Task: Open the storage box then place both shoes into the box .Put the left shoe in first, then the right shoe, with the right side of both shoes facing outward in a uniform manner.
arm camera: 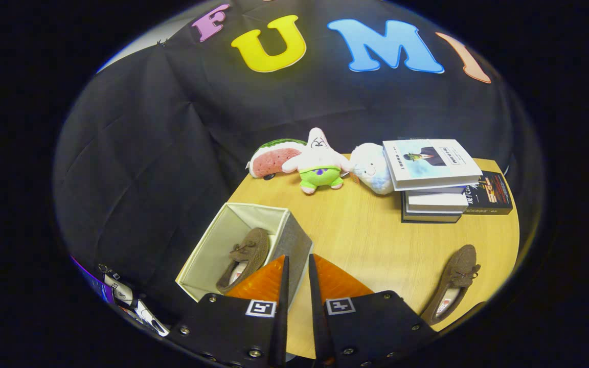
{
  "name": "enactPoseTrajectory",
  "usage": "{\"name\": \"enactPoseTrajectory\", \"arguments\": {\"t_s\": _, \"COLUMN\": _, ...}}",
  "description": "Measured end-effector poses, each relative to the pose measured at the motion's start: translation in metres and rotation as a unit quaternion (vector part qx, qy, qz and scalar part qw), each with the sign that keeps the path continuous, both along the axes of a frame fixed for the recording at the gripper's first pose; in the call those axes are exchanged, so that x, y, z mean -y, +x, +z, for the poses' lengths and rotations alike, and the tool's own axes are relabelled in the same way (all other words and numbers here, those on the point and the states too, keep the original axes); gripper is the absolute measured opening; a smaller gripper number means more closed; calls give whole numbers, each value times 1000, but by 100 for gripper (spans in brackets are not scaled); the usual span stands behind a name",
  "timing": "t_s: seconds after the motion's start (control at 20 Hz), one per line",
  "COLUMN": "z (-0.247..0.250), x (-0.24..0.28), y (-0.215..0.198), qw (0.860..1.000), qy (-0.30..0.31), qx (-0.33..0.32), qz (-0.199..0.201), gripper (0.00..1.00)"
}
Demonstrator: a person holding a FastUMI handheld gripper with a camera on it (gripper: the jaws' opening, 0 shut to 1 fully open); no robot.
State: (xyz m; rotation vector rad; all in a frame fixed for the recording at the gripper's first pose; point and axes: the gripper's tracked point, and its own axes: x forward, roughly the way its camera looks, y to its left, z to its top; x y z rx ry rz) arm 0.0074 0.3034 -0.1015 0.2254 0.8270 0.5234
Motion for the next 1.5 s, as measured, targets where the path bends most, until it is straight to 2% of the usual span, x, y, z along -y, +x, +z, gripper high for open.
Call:
{"name": "enactPoseTrajectory", "arguments": {"t_s": 0.25, "z": -11, "x": 54, "y": 8, "qw": 1000, "qy": -13, "qx": 12, "qz": -26, "gripper": 21}}
{"name": "enactPoseTrajectory", "arguments": {"t_s": 0.65, "z": -67, "x": 160, "y": 6, "qw": 994, "qy": -54, "qx": -13, "qz": -90, "gripper": 21}}
{"name": "enactPoseTrajectory", "arguments": {"t_s": 0.9, "z": -98, "x": 210, "y": -5, "qw": 988, "qy": -84, "qx": -48, "qz": -124, "gripper": 21}}
{"name": "enactPoseTrajectory", "arguments": {"t_s": 1.1, "z": -132, "x": 260, "y": -20, "qw": 974, "qy": -145, "qx": -84, "qz": -153, "gripper": 21}}
{"name": "enactPoseTrajectory", "arguments": {"t_s": 1.3, "z": -162, "x": 283, "y": -34, "qw": 963, "qy": -171, "qx": -125, "qz": -164, "gripper": 21}}
{"name": "enactPoseTrajectory", "arguments": {"t_s": 1.5, "z": -187, "x": 285, "y": -34, "qw": 959, "qy": -173, "qx": -156, "qz": -164, "gripper": 21}}
